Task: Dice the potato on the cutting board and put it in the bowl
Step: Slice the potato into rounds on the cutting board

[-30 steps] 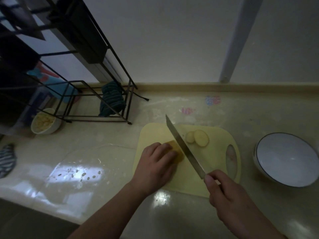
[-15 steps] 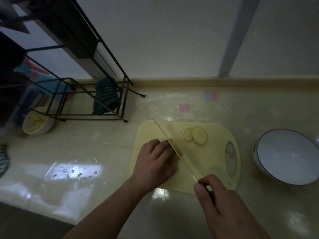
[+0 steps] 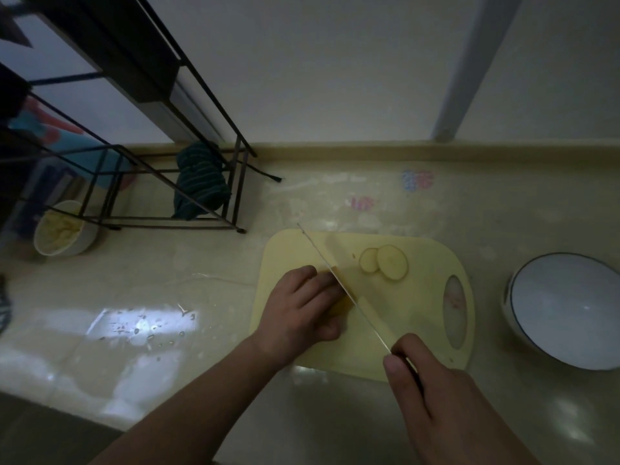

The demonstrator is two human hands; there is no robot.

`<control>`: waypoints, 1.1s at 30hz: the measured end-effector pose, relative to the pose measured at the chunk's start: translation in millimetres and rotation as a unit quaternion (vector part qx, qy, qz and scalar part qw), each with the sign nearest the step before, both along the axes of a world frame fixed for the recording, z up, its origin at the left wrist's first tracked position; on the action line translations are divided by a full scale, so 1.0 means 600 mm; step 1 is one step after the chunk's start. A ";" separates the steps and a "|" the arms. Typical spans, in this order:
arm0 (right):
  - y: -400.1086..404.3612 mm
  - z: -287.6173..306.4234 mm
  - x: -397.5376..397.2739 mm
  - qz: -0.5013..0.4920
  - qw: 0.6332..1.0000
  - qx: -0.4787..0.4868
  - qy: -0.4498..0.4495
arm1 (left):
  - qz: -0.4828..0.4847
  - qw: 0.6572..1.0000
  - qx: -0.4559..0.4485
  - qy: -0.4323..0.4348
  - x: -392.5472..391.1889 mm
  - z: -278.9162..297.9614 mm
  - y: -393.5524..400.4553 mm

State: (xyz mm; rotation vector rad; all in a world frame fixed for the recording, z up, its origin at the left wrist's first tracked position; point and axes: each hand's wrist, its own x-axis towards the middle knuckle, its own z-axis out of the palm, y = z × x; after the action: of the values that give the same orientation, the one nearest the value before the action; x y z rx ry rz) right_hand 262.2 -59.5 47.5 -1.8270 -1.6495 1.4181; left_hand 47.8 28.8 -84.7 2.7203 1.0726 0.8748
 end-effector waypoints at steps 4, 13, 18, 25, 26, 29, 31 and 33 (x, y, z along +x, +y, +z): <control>0.003 -0.003 0.000 0.010 1.000 -0.009 -0.008 | -0.035 0.999 0.010 0.008 -0.008 0.000 0.016; 0.015 -0.017 -0.006 0.024 1.000 -0.002 -0.009 | -0.065 0.998 0.015 0.001 -0.014 -0.004 0.035; -0.001 -0.021 0.005 0.034 0.999 -0.007 -0.038 | -0.063 0.998 0.021 -0.017 -0.010 -0.007 0.033; 0.022 -0.041 -0.010 0.037 0.999 0.016 -0.009 | -0.052 0.999 0.016 -0.005 -0.011 -0.007 0.035; 0.022 -0.045 -0.009 0.037 0.999 0.017 -0.005 | -0.053 0.998 0.016 -0.005 -0.011 -0.006 0.036; 0.005 -0.046 0.003 0.040 0.999 0.004 -0.015 | -0.058 0.998 0.017 -0.016 -0.010 -0.005 0.038; -0.007 -0.045 0.009 0.033 0.999 -0.005 -0.017 | -0.060 0.998 0.022 -0.023 -0.009 -0.004 0.038; -0.012 -0.051 0.007 0.030 0.999 -0.005 -0.019 | -0.062 0.997 0.027 -0.028 -0.008 -0.004 0.038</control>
State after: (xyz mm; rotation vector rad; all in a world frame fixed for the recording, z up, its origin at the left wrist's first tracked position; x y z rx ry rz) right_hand 266.6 -66.5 16.6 -1.8358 -1.7311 1.4275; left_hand 43.0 51.5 -87.0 2.7528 0.8712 0.9668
